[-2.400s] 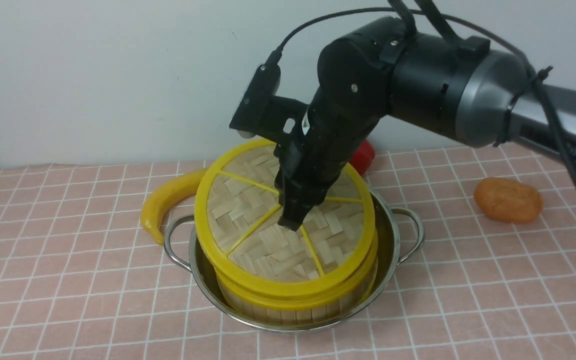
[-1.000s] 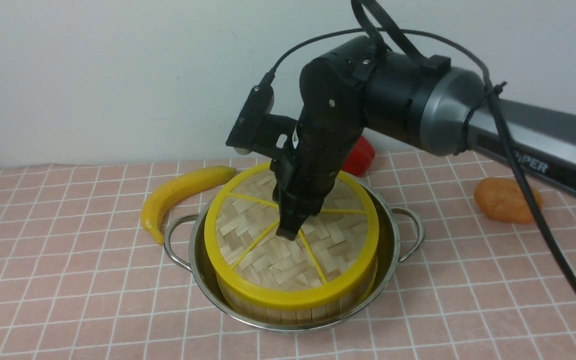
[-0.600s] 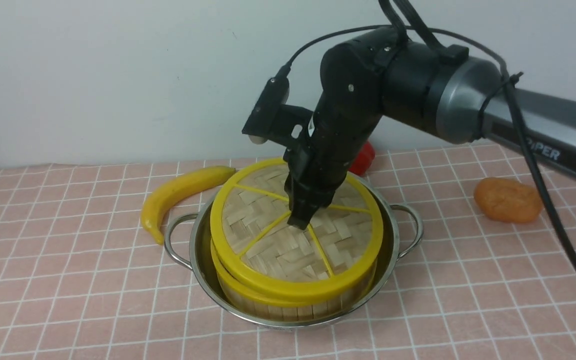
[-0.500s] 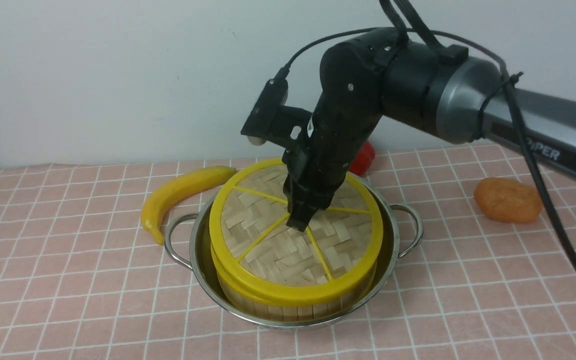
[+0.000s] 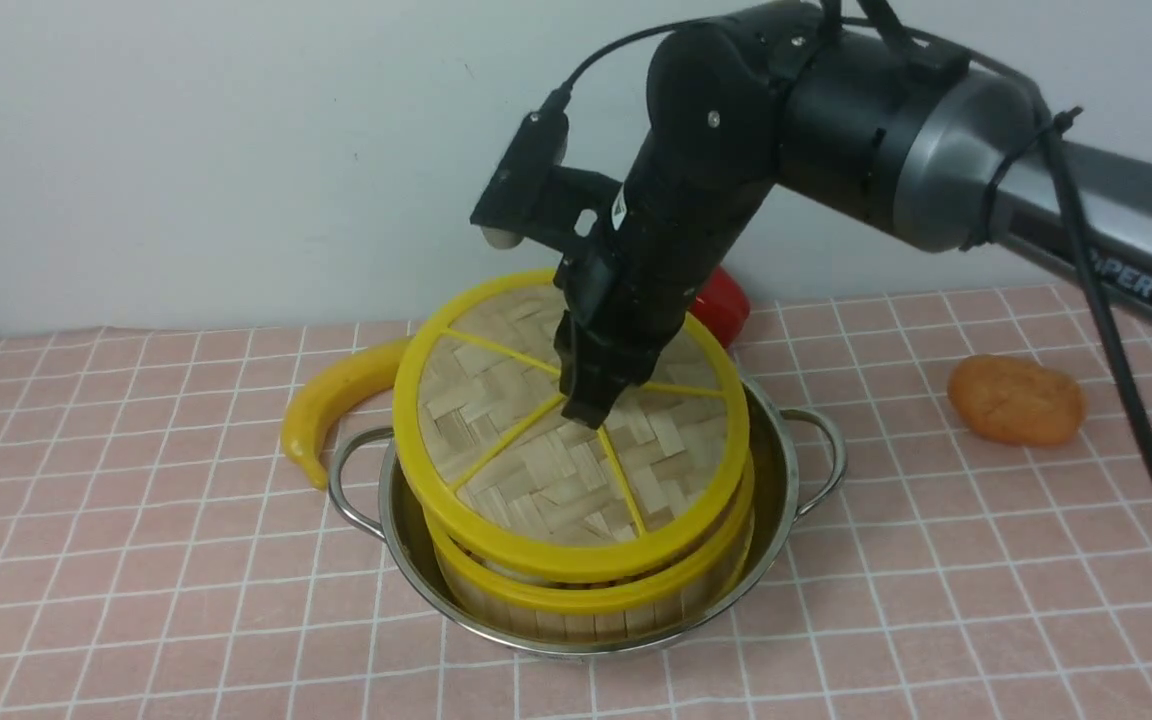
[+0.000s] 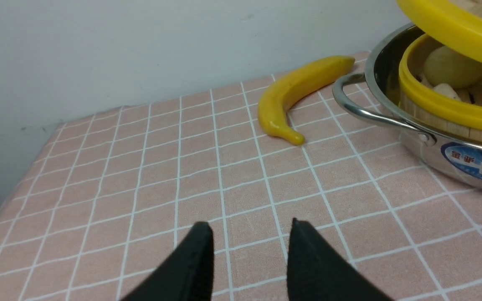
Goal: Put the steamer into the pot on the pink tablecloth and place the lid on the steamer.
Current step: 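Place the bamboo steamer lid onto the steamer basket in the pot with the right gripper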
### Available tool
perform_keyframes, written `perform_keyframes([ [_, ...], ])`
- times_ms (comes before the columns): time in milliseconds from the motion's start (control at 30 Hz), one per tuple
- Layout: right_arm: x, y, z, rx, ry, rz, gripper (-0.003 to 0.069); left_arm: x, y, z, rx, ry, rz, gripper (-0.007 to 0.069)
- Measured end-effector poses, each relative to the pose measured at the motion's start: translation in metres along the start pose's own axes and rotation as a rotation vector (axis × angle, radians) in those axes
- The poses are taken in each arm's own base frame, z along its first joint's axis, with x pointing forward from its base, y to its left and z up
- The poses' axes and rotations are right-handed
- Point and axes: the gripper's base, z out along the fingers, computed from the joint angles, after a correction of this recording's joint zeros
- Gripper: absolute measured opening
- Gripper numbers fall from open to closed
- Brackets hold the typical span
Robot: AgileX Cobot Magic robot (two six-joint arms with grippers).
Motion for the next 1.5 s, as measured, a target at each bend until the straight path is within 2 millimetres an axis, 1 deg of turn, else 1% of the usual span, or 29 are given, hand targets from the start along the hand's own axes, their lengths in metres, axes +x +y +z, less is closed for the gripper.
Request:
perform_keyframes([
  [433,0.003,0.002,0.002,-0.021,0.038,0.019,0.0146,0.000,0.000,0.000,0.000,0.000,0.000,0.0243],
  [500,0.004,0.001,0.011,-0.026,0.044,0.021,0.0146,0.000,0.000,0.000,0.000,0.000,0.000,0.0243],
  [633,0.004,0.000,0.020,-0.027,0.046,0.015,0.0146,0.000,0.000,0.000,0.000,0.000,0.000,0.0243],
  [900,0.004,0.000,0.023,-0.025,0.044,0.006,0.0146,0.000,0.000,0.000,0.000,0.000,0.000,0.0243],
  [1000,0.006,-0.001,0.031,-0.028,0.056,0.006,0.0146,0.000,0.000,0.000,0.000,0.000,0.000,0.0243],
  [1200,0.006,-0.002,0.041,-0.024,0.055,0.006,0.0146,0.000,0.000,0.000,0.000,0.000,0.000,0.0243],
  [1367,0.006,-0.002,0.041,-0.022,0.053,0.006,0.0147,0.000,0.000,0.000,0.000,0.000,0.000,0.0243],
  [1433,0.006,-0.002,0.041,-0.018,0.046,0.006,0.0176,0.000,0.000,0.000,0.000,0.000,0.000,0.0243],
  [1467,0.003,-0.003,0.041,-0.007,0.020,0.008,0.0242,0.000,0.000,0.000,0.000,0.000,0.000,0.0243],
  [1500,0.002,-0.004,0.041,-0.003,0.011,0.010,0.0281,0.000,0.000,0.000,0.000,0.000,0.000,0.0243],
])
